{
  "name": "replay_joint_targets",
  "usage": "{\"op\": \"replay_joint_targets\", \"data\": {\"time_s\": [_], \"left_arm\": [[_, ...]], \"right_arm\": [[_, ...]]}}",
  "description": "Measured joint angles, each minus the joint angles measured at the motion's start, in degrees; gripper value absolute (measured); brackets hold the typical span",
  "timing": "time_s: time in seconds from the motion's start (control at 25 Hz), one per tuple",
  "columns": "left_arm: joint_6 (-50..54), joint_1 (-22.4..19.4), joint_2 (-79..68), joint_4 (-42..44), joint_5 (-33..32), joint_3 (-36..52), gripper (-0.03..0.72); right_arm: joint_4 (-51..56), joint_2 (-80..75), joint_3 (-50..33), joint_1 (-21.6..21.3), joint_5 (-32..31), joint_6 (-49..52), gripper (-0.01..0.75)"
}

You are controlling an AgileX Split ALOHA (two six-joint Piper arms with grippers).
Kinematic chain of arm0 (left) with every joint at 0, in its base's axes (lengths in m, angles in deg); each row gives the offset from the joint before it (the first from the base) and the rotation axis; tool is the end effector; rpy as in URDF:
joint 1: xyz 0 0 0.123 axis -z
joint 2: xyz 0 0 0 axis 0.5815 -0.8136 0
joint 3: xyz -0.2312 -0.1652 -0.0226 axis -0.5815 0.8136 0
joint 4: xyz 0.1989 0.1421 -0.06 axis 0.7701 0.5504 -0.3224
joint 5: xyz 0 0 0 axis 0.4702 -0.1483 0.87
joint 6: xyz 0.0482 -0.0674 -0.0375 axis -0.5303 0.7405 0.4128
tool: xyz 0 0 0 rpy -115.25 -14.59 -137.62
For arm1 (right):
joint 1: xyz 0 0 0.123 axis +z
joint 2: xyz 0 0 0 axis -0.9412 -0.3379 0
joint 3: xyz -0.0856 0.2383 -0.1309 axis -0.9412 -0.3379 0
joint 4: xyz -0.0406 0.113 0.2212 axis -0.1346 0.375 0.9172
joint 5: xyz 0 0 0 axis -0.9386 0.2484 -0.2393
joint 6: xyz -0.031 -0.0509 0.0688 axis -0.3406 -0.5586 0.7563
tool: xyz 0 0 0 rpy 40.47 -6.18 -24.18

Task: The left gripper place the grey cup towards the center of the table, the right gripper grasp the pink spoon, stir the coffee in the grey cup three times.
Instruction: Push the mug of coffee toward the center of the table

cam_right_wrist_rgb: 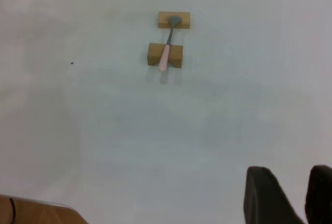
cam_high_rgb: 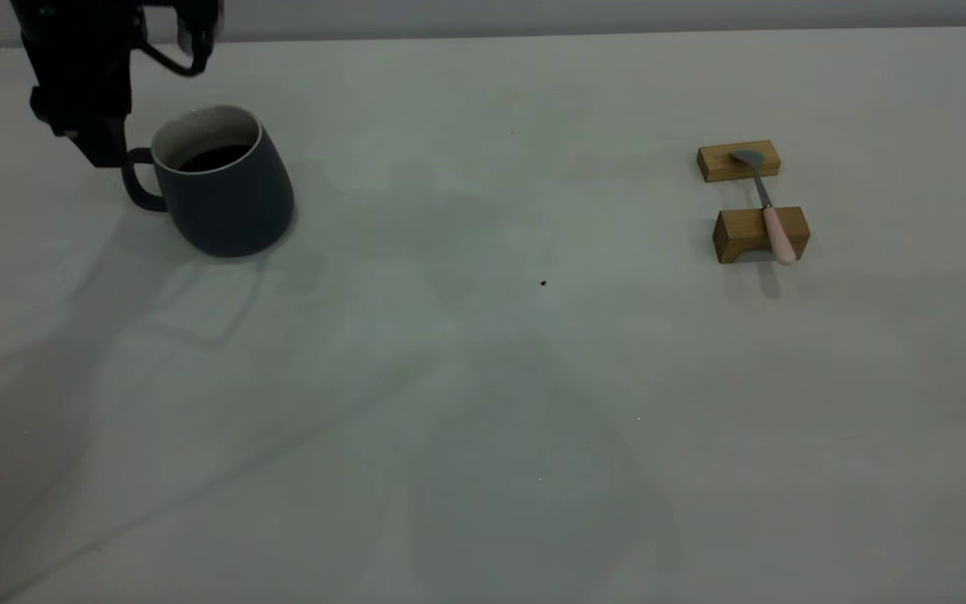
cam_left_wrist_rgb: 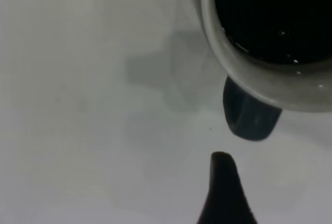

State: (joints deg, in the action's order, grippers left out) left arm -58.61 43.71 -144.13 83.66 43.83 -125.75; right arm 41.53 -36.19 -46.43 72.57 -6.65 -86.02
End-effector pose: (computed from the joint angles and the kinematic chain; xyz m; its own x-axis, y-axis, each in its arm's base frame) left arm 0.4517 -0.0482 0.0876 -0.1892 0.9779 0.0886 0.9391 0.1539 0.3071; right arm -0.0025 0.0065 0.2639 -0.5409 -0.1266 -0.8315 -0.1585 0.9862 -0.0471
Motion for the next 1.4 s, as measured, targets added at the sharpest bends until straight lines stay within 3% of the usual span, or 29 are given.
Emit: {"op": "replay_joint_targets", "data": {"time_s": [0.32,0.48,0.8,1.08,1.4], "left_arm": [[-1.34,0.0,-3.08,0.12,6.63,0.0,0.585],[-2.31,0.0,-3.41,0.12,7.06,0.0,0.535],[-4.5,0.12,-3.41,0.18,7.53,0.0,0.21],[-4.43,2.73,-3.41,0.43,7.92,0.0,0.199],[-4.23,8.84,-3.52,0.31,8.18,0.0,0.199]], "right_arm": [[0.0,0.0,0.0,0.0,0.0,0.0,0.24],[0.0,0.0,0.0,0.0,0.0,0.0,0.24],[0.0,0.0,0.0,0.0,0.0,0.0,0.24],[0.0,0.0,0.0,0.0,0.0,0.0,0.24],[0.0,0.0,0.0,0.0,0.0,0.0,0.24]]}}
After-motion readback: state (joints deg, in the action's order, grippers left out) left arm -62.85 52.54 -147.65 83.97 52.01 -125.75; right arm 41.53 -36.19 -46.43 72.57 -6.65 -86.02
